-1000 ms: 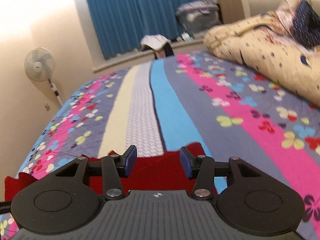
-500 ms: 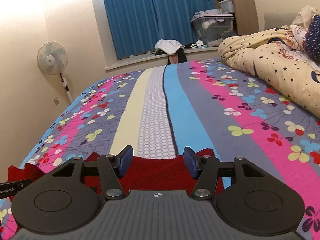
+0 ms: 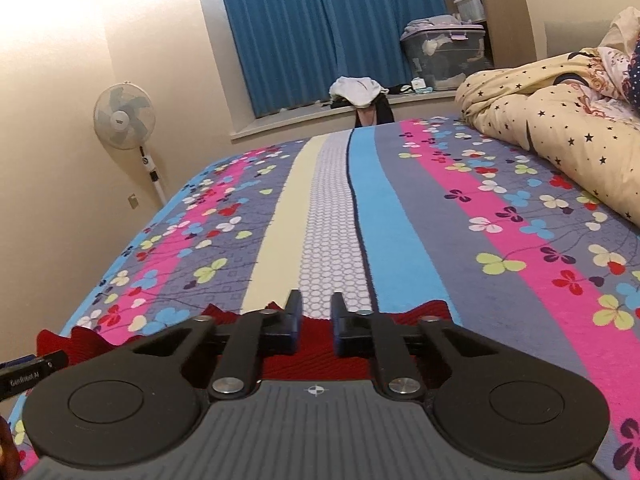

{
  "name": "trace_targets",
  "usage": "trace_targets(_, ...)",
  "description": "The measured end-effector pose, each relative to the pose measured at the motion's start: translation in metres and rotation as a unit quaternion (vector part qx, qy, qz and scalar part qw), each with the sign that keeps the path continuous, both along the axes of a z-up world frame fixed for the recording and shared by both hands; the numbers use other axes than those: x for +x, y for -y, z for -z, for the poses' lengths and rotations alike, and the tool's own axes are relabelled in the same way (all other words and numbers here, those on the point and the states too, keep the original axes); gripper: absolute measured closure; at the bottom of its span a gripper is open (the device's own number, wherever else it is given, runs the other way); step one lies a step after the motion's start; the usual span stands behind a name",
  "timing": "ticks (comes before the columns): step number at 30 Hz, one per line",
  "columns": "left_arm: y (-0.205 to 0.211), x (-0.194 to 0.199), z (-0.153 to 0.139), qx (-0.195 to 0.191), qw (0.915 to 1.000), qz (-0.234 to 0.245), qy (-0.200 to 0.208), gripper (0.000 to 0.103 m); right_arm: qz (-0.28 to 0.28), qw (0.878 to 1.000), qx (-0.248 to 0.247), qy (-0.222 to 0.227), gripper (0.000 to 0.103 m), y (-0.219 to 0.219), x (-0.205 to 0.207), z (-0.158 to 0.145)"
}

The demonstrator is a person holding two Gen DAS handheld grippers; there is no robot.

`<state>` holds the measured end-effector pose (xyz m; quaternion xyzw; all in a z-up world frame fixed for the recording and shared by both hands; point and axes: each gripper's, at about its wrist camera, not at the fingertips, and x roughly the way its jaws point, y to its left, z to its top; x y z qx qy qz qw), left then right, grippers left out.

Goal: Fold small clothes
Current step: 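Close the left gripper on that side edge and lift it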

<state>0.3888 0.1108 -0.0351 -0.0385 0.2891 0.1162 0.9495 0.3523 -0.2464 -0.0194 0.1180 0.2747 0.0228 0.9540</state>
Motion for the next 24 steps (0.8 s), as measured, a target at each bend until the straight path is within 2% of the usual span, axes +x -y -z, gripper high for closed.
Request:
trace_targets(4,-0.051,0.01,0.003,-0.04,0.9984,-0.041,-0.003,0.041,-0.007,1.0,0.001,-0.003,0.089,-0.001,-0.001,0.001)
trace_targets(6,-0.079,0.015,0.008,-0.054,0.9969,-0.057,-0.007,0.045,-0.01,1.0,-0.001,-0.008,0.089,-0.001,0.0,0.002)
trace_targets(7,-0.095,0.018,0.013,-0.059,0.9958,-0.069,-0.013,0.056,-0.011,1.0,-0.001,-0.01,0.089,-0.001,0.0,0.003)
trace_targets(8,-0.108,0.02,0.017,-0.063,0.9949,-0.077,-0.019,0.077,-0.011,1.0,-0.001,-0.011,0.089,-0.001,0.0,0.003)
trace_targets(10,-0.139,0.025,0.03,-0.077,0.9922,-0.091,-0.037,0.103,-0.012,1.0,0.0,-0.011,0.089,-0.002,-0.001,0.003)
trace_targets(15,-0.199,0.024,0.05,-0.102,0.9843,-0.138,-0.042,0.103,-0.02,1.0,-0.004,-0.009,0.089,-0.006,-0.002,0.003)
trace_targets(20,-0.245,0.026,0.06,-0.168,0.9679,-0.186,-0.017,0.1,-0.035,0.999,-0.015,-0.019,0.089,-0.012,0.001,0.009)
trace_targets(22,-0.257,0.031,0.065,-0.193,0.9613,-0.196,-0.011,0.093,-0.041,0.999,-0.021,-0.024,0.089,-0.015,0.002,0.012)
trace_targets(23,-0.261,0.033,0.068,-0.202,0.9586,-0.201,-0.01,0.082,-0.043,0.998,-0.023,-0.026,0.089,-0.016,0.003,0.014)
trace_targets(24,-0.264,0.036,0.072,-0.207,0.9558,-0.208,-0.012,0.075,-0.044,0.998,-0.024,-0.029,0.089,-0.016,0.004,0.015)
